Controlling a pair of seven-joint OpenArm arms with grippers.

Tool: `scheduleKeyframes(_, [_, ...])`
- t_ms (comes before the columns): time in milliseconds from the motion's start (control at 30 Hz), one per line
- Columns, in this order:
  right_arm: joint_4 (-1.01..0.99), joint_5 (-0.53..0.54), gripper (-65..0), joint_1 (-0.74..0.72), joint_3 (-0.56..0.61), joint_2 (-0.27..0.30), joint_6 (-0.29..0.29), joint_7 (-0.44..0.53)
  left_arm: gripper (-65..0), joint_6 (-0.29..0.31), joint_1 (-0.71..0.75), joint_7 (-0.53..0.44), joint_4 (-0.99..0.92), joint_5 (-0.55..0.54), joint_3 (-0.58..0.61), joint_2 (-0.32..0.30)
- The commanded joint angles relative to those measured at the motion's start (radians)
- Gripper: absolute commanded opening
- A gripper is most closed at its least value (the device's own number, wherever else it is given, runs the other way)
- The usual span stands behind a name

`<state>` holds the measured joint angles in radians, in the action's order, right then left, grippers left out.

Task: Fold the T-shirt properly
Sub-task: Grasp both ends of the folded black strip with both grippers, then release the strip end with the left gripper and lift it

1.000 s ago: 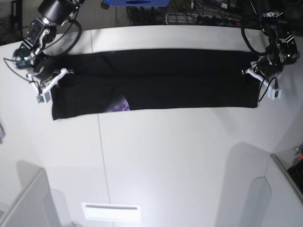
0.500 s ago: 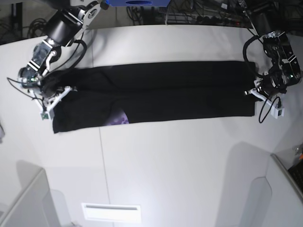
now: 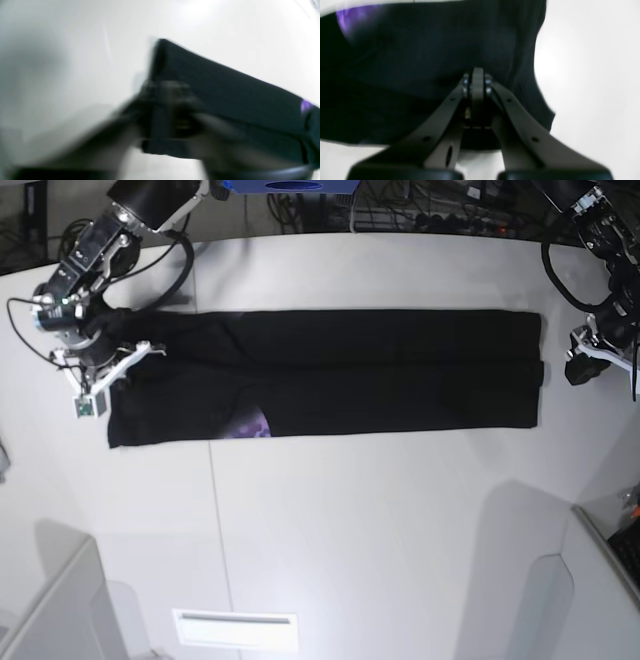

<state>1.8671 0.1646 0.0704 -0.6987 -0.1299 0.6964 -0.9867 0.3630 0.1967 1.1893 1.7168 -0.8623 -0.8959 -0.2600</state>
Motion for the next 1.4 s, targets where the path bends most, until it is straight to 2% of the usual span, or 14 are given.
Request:
scheduleKeyframes(0, [0.038,0.036,-65.0,-0.007,0.001,0.009,0.002,0.027,-36.2,0.001,-0.015,-0.019,-0.005,-0.025,-0.004,-0.020])
scheduleKeyframes(67, [0.058,0.045,-65.0,0.010,0.003,0.009,0.002,0.027,-16.8,0.001,-0.019,-0.021,-0.050,-0.025,-0.004,-0.020])
scheduleKeyframes(133, [0.059,0.045,-65.0,0.019,0.003,0.009,0.002,0.027,-4.6,0.006,-0.046,-0.021,-0.093,-0.025,-0.004,-0.020])
scheduleKeyframes(167, [0.059,0.045,-65.0,0.021,0.003,0.009,0.002,0.027,-2.3,0.018,-0.059,-0.021,-0.120,-0.025,-0.004,-0.020])
scheduleKeyframes(367, [0.062,0.045,-65.0,0.035,0.003,0.009,0.002,0.027,-2.0,0.046,-0.119,-0.021,-0.237,-0.025,0.008,-0.022])
scheduleKeyframes(500, [0.062,0.045,-65.0,0.035,0.003,0.009,0.002,0.027,-2.1,0.046,-0.130,-0.029,-0.281,-0.024,0.113,-0.046])
scheduleKeyframes(567, [0.062,0.045,-65.0,0.036,0.003,0.009,0.002,0.027,-4.8,0.046,-0.130,-0.071,-0.311,-0.024,0.154,-0.048])
scheduleKeyframes(667, [0.064,0.046,-65.0,0.038,0.001,0.009,0.002,0.027,-14.8,0.044,-0.122,-0.139,-0.358,-0.024,0.202,-0.049])
scheduleKeyframes(800, [0.064,0.046,-65.0,0.047,0.001,0.009,0.002,0.027,-23.7,0.044,-0.122,-0.160,-0.406,-0.024,0.266,-0.069])
scheduleKeyframes(1133, [0.064,0.046,-65.0,0.047,0.001,0.009,0.002,0.027,-26.8,0.044,-0.127,-0.160,-0.420,-0.024,0.274,-0.071])
scheduleKeyframes(1200, [0.064,0.046,-65.0,0.047,0.001,0.009,0.002,0.027,-36.0,0.044,-0.127,-0.160,-0.420,-0.024,0.274,-0.071])
scheduleKeyframes(1300, [0.064,0.046,-65.0,0.049,0.001,0.009,0.002,0.027,-60.1,0.044,-0.127,-0.162,-0.420,-0.024,0.274,-0.072])
scheduleKeyframes(1333, [0.064,0.048,-65.0,0.049,0.001,0.009,0.002,0.027,-65.0,0.044,-0.127,-0.162,-0.420,-0.022,0.271,-0.074])
scheduleKeyframes(1367, [0.064,0.048,-65.0,0.049,0.000,0.009,0.002,0.027,-65.0,0.044,-0.127,-0.162,-0.420,-0.011,0.269,-0.074])
